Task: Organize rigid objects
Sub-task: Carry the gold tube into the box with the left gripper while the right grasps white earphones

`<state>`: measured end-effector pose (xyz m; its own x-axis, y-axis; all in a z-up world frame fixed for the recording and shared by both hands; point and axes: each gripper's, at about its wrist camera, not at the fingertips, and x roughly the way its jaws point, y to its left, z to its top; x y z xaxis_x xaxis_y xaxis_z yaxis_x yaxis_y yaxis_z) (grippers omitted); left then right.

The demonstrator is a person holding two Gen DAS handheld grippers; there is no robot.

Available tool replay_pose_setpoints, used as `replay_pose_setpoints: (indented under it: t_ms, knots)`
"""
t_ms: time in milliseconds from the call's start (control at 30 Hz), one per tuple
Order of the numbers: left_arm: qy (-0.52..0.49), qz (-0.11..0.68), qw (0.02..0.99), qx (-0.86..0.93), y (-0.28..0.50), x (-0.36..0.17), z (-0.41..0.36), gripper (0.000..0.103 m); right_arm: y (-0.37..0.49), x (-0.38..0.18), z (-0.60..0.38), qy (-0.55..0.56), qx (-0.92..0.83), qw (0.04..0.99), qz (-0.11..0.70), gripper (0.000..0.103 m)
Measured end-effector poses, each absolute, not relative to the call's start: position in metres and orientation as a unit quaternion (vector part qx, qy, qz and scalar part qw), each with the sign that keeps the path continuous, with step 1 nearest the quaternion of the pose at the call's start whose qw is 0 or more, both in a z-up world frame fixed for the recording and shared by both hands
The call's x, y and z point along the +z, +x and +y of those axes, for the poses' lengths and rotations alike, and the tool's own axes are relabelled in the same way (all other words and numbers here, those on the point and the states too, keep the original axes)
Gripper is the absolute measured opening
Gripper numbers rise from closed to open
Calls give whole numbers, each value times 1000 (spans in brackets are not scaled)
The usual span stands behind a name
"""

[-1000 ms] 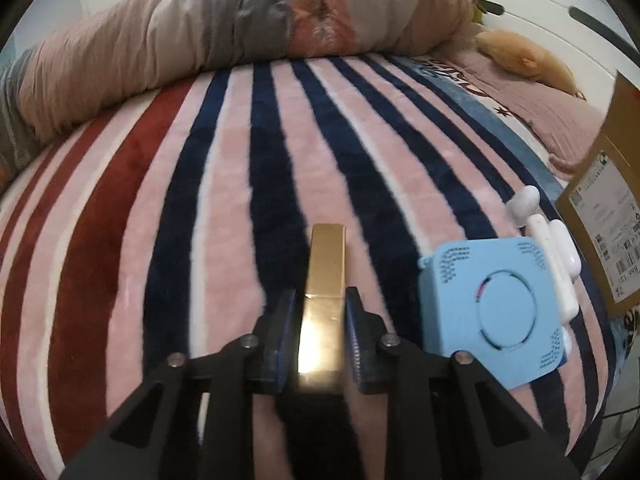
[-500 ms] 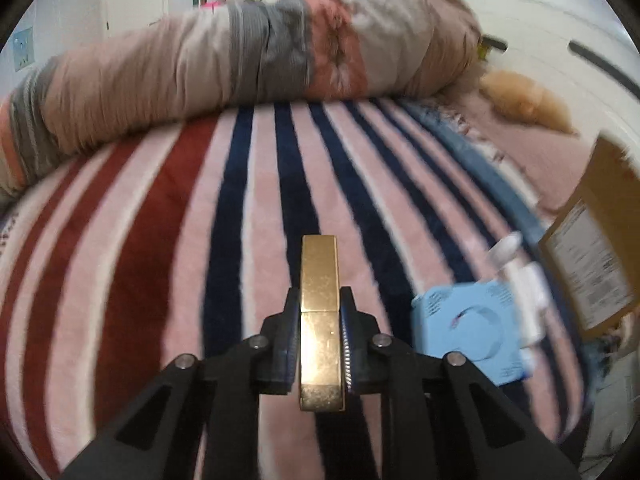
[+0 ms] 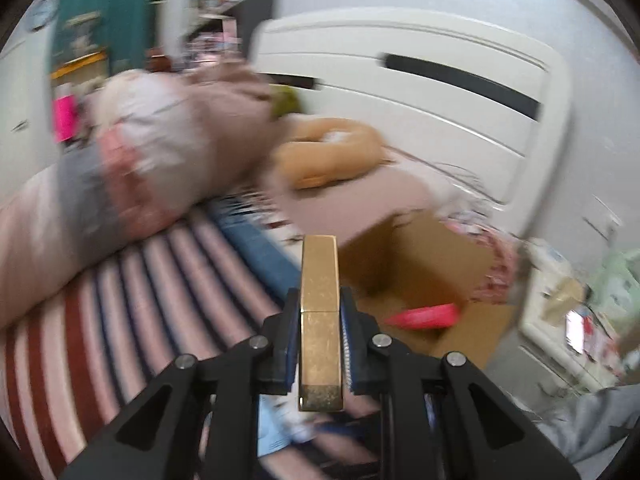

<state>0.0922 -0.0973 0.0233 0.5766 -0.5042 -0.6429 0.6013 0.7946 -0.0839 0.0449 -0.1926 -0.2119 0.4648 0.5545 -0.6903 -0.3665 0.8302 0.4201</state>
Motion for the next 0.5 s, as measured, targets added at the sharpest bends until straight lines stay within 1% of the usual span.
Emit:
replay_pose_setpoints:
  t_ms: [33,67,100,267,333,367,433,467,500]
  knots:
    - [83,343,875,-331,98,25,-122,15,47,-211,-193,104,270,858,425,41]
    - [90,349,867,-344,102,25,-138,15,51,-211,-193,104,268,861,419,36]
    - [96,355,859,-355,104,23,-152,15,54,-212,-193,107,268,863,415,26]
    - [132,415,816,-379,130,-9,-213,15,50,-215,-192,91,282,859,417,26]
    - [144,437,808,-369,135,-26,-221,15,42,-214,-188,81,297,854,420,26]
    - [142,440,808,-366,136,-30,-222,17,41,-214,-184,77,303,850,423,26]
    - [135,443,806,-368,137,-34,-222,37,37,-213,-181,64,309,846,430,27]
    - [133,438,811,-365,137,-33,-220,60,36,-212,-181,61,309,846,430,27]
    - [134,430,818,-359,135,-30,-216,75,37,-213,-181,62,310,845,432,32]
